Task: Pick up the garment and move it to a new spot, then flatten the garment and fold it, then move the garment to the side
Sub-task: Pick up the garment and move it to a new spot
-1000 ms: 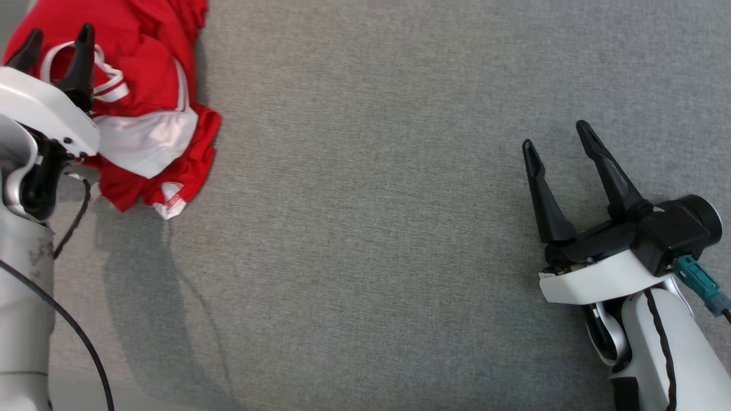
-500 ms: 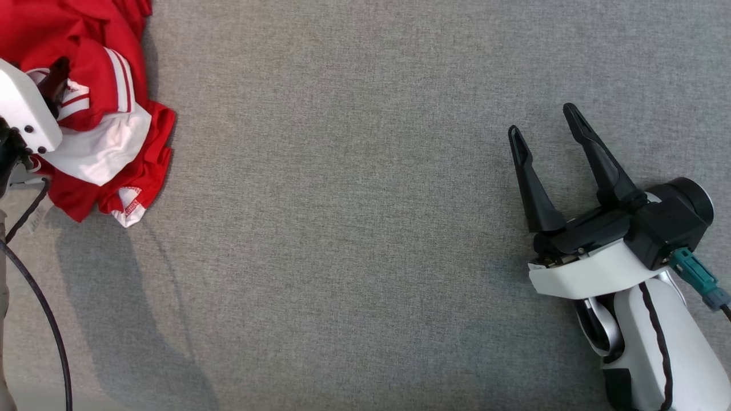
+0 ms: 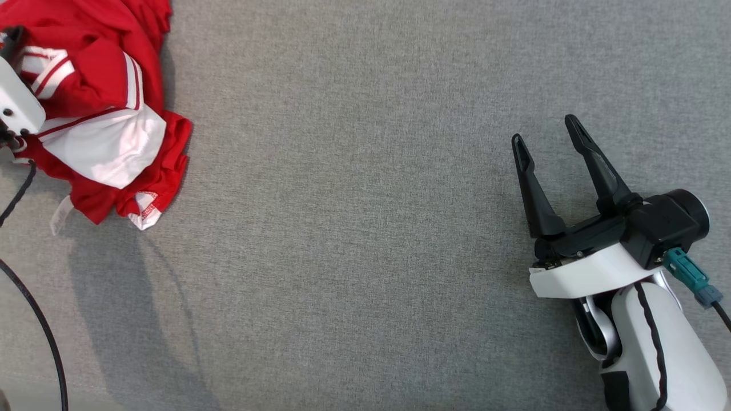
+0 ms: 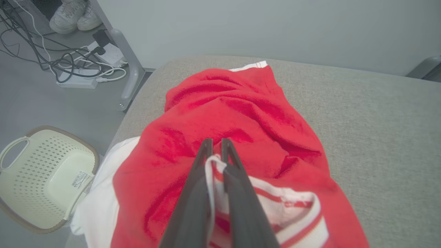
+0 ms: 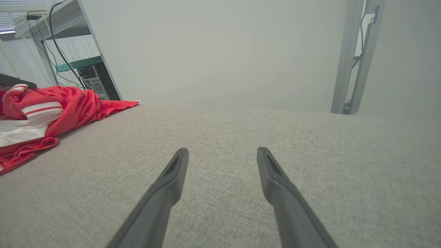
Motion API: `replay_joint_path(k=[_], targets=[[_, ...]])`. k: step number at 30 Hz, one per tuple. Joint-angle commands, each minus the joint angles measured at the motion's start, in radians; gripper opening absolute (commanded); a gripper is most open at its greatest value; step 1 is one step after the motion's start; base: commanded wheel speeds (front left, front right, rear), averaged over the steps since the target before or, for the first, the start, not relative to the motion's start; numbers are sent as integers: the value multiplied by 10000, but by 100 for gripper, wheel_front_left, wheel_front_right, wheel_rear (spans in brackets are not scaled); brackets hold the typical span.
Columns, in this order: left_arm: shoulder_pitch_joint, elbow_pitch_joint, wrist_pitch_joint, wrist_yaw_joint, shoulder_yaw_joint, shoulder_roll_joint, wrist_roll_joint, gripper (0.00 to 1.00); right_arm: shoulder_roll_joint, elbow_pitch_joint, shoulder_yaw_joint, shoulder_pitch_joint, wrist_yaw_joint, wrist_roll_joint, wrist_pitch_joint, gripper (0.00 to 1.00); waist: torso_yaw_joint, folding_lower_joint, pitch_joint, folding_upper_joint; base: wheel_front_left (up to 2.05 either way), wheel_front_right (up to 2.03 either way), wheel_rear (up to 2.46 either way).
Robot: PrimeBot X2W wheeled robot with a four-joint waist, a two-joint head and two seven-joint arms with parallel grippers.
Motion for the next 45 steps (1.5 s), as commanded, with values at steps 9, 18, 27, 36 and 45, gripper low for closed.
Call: replay_joint_path(k=[9, 18, 27, 36, 45], targets=[[-290, -1303, -1509, 151, 495, 43, -290, 0, 169, 194, -128, 272, -3, 245, -17, 100, -141, -1, -1305, 0, 0, 0, 0], [-430, -2790, -3021, 260, 880, -443, -594, 0, 305, 271, -505, 616, -3, 334, -17, 100, -428, -1, -2363, 0, 0, 0, 0], [-604, -4177, -3567, 318, 614, -1266, -821, 0, 336, 301, -699, 828, -3, 395, -17, 100, -781, -1, -3081, 0, 0, 0, 0], [-539, -5682, -3096, 467, -362, -2503, -1016, 0, 344, 206, -936, 901, -3, 593, -18, 100, -1726, -1, -3438, 0, 0, 0, 0], [-298, -6742, -2867, 897, -1675, -3388, -1409, 0, 347, -7, -1130, 835, -3, 717, -19, 100, -3152, -1, -3270, 0, 0, 0, 0]])
